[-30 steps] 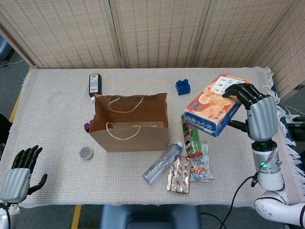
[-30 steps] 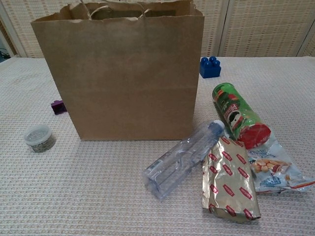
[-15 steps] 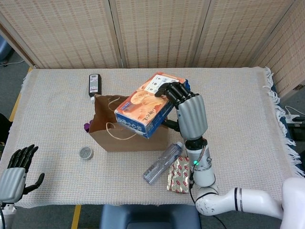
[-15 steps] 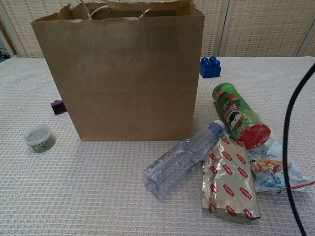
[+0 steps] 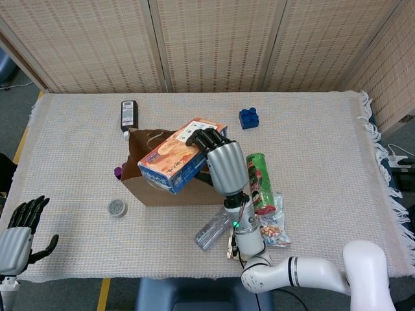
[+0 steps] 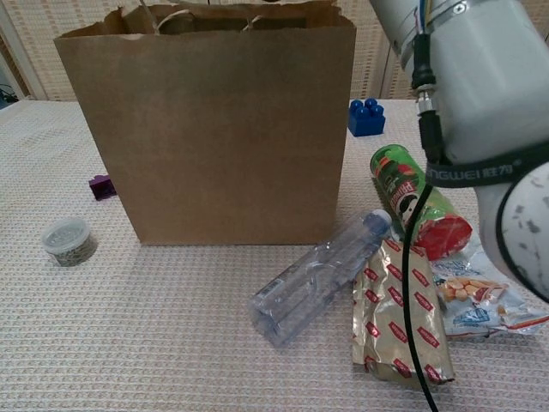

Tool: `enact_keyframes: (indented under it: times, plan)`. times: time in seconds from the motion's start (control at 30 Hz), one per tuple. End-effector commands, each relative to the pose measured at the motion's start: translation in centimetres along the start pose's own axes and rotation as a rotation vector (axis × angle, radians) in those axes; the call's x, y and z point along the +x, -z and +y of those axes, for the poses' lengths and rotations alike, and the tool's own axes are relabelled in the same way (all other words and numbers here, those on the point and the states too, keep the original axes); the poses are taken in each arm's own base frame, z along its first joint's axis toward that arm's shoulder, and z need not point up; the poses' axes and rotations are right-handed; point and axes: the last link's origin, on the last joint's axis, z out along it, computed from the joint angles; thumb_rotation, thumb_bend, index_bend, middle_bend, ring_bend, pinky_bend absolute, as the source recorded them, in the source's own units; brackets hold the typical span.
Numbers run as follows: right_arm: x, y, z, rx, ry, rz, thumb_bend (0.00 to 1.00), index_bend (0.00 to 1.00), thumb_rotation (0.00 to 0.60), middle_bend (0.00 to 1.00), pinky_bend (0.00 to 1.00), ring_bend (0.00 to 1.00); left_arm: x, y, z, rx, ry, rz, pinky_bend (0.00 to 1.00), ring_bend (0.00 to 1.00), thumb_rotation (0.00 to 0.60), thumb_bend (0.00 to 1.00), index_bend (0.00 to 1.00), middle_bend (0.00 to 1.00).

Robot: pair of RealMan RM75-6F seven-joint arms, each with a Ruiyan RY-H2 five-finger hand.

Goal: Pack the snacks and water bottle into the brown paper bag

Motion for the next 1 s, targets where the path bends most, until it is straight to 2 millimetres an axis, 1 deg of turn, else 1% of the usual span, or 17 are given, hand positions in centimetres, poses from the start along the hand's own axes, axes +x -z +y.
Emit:
enact_keyframes:
  times: [0.03, 0.37, 0.5, 0.57, 0.6, 0.63, 0.7, 0.73, 0.77, 0.83, 1.0]
  plan:
    - [-0.2, 0.2, 0.0, -0.007, -0.005, -0.012, 0.37, 0.72, 0.600, 0.64, 0.73, 0.70, 0.0, 0.0, 0.0, 0.000, -0.002, -0.001, 0.03, 0.00, 0.600, 0.36, 0.00, 0.00]
    - [-0.5, 1.1, 0.2, -0.032, -0.004, -0.031, 0.37, 0.69, 0.600, 0.64, 0.73, 0.69, -0.1, 0.0, 0.0, 0.002, -0.005, -0.001, 0.03, 0.00, 0.600, 0.36, 0.00, 0.00]
    - [-0.7, 1.3, 0.5, -0.047, 0.006, -0.047, 0.37, 0.65, 0.600, 0.64, 0.71, 0.66, 0.0, 0.0, 0.0, 0.001, -0.004, 0.000, 0.03, 0.00, 0.600, 0.36, 0.00, 0.00]
    - [-0.8, 1.5, 0.6, -0.062, 0.011, -0.066, 0.37, 0.51, 0.600, 0.57, 0.60, 0.55, 0.0, 0.0, 0.1, 0.001, -0.004, 0.000, 0.03, 0.00, 0.600, 0.36, 0.00, 0.00]
    - [-1.2, 1.8, 1.0, -0.093, 0.021, -0.129, 0.37, 0.38, 0.600, 0.49, 0.50, 0.45, -0.1, 0.0, 0.1, 0.000, -0.008, -0.004, 0.03, 0.00, 0.600, 0.36, 0.00, 0.00]
    - [-1.1, 1.8, 1.0, -0.104, 0.025, -0.152, 0.35, 0.24, 0.600, 0.40, 0.39, 0.34, -0.2, 0.0, 0.1, 0.000, -0.009, -0.006, 0.03, 0.00, 0.600, 0.36, 0.00, 0.00]
    - [-0.9, 1.7, 1.0, -0.120, 0.028, -0.180, 0.27, 0.06, 0.600, 0.27, 0.27, 0.20, -0.2, 0.0, 0.1, -0.001, -0.009, -0.006, 0.03, 0.00, 0.600, 0.36, 0.00, 0.00]
    - [-0.7, 1.6, 1.0, -0.128, 0.027, -0.184, 0.23, 0.01, 0.600, 0.22, 0.24, 0.15, -0.2, 0.0, 0.1, -0.001, -0.009, -0.006, 0.03, 0.00, 0.600, 0.36, 0.00, 0.00]
    - [-0.6, 1.6, 1.0, -0.132, 0.026, -0.185, 0.19, 0.00, 0.600, 0.19, 0.22, 0.12, -0.2, 0.0, 0.1, -0.001, -0.010, -0.006, 0.03, 0.00, 0.600, 0.36, 0.00, 0.00]
    - [-0.4, 1.5, 0.9, -0.134, 0.019, -0.182, 0.17, 0.00, 0.600, 0.17, 0.21, 0.11, -0.2, 0.0, 0.1, -0.001, -0.011, -0.007, 0.03, 0.00, 0.600, 0.36, 0.00, 0.00]
    - [0.1, 1.3, 1.0, -0.136, 0.020, -0.165, 0.17, 0.00, 0.600, 0.17, 0.21, 0.10, -0.3, 0.0, 0.2, -0.002, -0.014, -0.009, 0.03, 0.00, 0.600, 0.36, 0.00, 0.00]
